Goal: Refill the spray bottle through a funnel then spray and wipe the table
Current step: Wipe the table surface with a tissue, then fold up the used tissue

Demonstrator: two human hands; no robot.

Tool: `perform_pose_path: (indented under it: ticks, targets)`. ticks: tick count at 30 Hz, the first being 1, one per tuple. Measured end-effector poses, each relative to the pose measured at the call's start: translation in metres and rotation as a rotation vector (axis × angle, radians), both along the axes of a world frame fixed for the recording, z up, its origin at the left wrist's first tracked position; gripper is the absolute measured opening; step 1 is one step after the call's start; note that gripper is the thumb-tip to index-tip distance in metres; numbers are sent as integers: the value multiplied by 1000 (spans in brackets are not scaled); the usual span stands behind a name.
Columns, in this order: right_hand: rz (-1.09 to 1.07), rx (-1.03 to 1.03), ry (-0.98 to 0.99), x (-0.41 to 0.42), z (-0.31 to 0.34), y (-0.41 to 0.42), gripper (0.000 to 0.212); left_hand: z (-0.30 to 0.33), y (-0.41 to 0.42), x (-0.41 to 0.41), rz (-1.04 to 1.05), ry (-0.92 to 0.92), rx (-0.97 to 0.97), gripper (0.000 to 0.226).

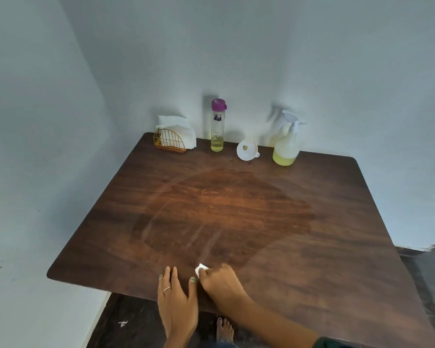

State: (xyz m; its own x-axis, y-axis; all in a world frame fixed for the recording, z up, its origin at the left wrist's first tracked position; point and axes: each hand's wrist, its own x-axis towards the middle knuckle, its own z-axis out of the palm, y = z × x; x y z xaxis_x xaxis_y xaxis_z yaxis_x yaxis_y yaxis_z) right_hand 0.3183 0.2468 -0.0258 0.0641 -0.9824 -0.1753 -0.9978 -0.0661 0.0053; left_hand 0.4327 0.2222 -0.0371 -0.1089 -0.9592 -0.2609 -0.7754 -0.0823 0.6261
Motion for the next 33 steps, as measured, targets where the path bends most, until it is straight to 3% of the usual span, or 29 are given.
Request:
perform_pose_path:
  ticks: [2,5,7,13,16,22,25,30,33]
  targets:
    - [12,-1,-2,-8,10,-4,14,5,5,-5,9,-72,-8,55]
    - [10,13,-39,-10,6,1,21,12,11,-11,-12,-116,18,50]
    - [6,48,-35,-8,8,9,12,13,14,-11,-30,-126,9,50]
    - [-53,60,-116,-4,-1,16,36,13,13,-14,-171,-144,-16,42]
    - [-77,96,-307,-18,5,21,25,5,14,-21,-269,-3,-4,34]
    - [-587,-22,-921,-93,8,53,14,21,28,-66,-199,165,176,26]
    - [-774,-97,-1200,-138,19,71,28,30,40,-112,-238,280,120,26]
    - [-931,-260,-1567,-217,47,96,21,60,57,-205,-244,455,89,12]
    - [-968,-334,-1700,-266,55,115,19,68,68,-261,-258,503,110,16]
